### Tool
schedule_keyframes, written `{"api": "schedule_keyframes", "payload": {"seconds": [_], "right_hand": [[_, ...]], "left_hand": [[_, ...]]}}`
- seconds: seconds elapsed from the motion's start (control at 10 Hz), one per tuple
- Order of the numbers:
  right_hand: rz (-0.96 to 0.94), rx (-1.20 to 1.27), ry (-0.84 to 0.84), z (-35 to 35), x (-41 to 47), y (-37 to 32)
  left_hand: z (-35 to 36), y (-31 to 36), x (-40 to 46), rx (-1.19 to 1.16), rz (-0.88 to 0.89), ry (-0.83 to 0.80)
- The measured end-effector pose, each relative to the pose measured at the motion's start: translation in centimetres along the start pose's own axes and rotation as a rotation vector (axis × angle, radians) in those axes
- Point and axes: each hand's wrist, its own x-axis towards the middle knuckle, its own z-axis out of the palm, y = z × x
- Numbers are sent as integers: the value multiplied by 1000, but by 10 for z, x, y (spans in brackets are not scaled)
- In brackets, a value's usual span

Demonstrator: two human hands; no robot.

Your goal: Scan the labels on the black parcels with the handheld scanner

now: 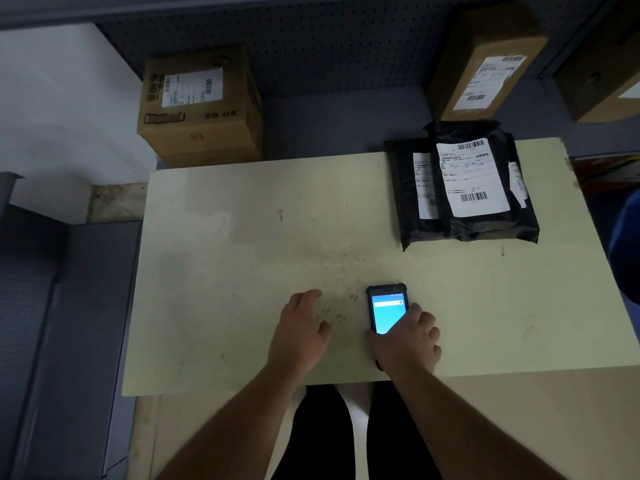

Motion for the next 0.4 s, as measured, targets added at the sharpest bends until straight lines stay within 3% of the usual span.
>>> {"api": "schedule_keyframes", "payload": {"seconds": [0.4], "right_hand": [[-351,157,38,-44,-18,-23]], "left_hand": [[-12,37,2,14,36,78]]}}
